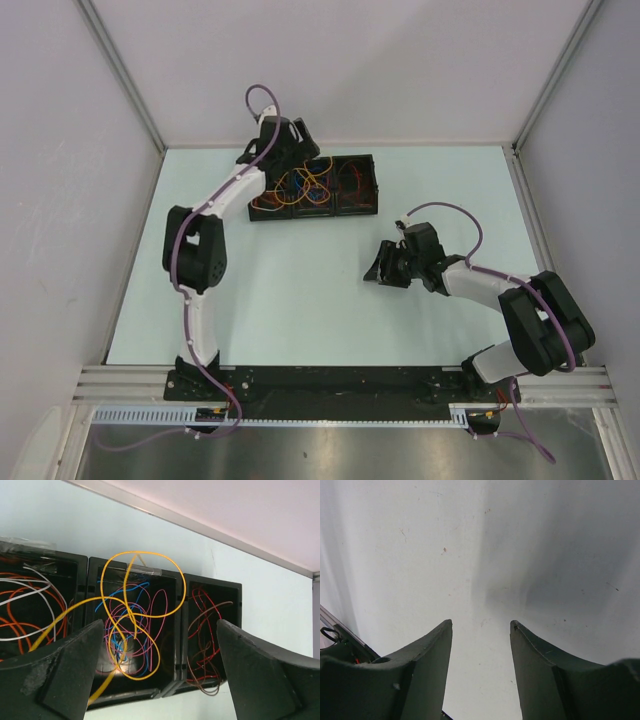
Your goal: Untangle the cables
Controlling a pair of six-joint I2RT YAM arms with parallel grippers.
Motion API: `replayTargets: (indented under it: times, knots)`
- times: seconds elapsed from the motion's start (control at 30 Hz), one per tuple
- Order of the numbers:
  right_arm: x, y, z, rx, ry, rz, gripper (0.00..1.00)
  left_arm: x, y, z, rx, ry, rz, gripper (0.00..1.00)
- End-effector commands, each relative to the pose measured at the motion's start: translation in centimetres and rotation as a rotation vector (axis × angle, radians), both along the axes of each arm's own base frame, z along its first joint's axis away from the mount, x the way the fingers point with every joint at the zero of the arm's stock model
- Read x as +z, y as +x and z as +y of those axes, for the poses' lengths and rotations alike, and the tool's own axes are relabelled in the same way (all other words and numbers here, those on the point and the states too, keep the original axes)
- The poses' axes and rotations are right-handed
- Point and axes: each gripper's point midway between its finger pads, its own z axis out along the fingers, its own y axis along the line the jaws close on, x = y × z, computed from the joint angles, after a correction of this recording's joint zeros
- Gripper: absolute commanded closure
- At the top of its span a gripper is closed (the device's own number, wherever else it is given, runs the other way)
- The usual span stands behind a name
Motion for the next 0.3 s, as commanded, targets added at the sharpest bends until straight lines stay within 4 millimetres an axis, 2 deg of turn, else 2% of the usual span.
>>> replayTargets:
  times: [0.0,0.1,0.13,0.2,0.27]
  knots:
    - [1.0,0.2,0.2,0.019,0.017,-0.057,0.45,11.6,-1.5,1.3,-0.011,-0.004,-0.191,0.0]
    - [1.3,0.1,0.4,0.03,0.024,-0.074,0.42,12.8,-3.7,2.3,-0.009,0.021,-0.197,0.0]
    - [1.6,0.1,0.5,0.035,0.03,-0.083,0.42,13.2,-5.0,2.9,-0.009,0.033,-0.201,0.0]
    - [2.1,-0.1,0.5,0.047,0.044,-0.11,0.43,13.3,-6.2,3.6,-0.001,0.046,-0.201,0.0]
    - [2.4,-0.3,0.3,0.029,0.035,-0.125,0.39,13.5,-8.3,4.8,0.008,0.073,-0.199,0.0]
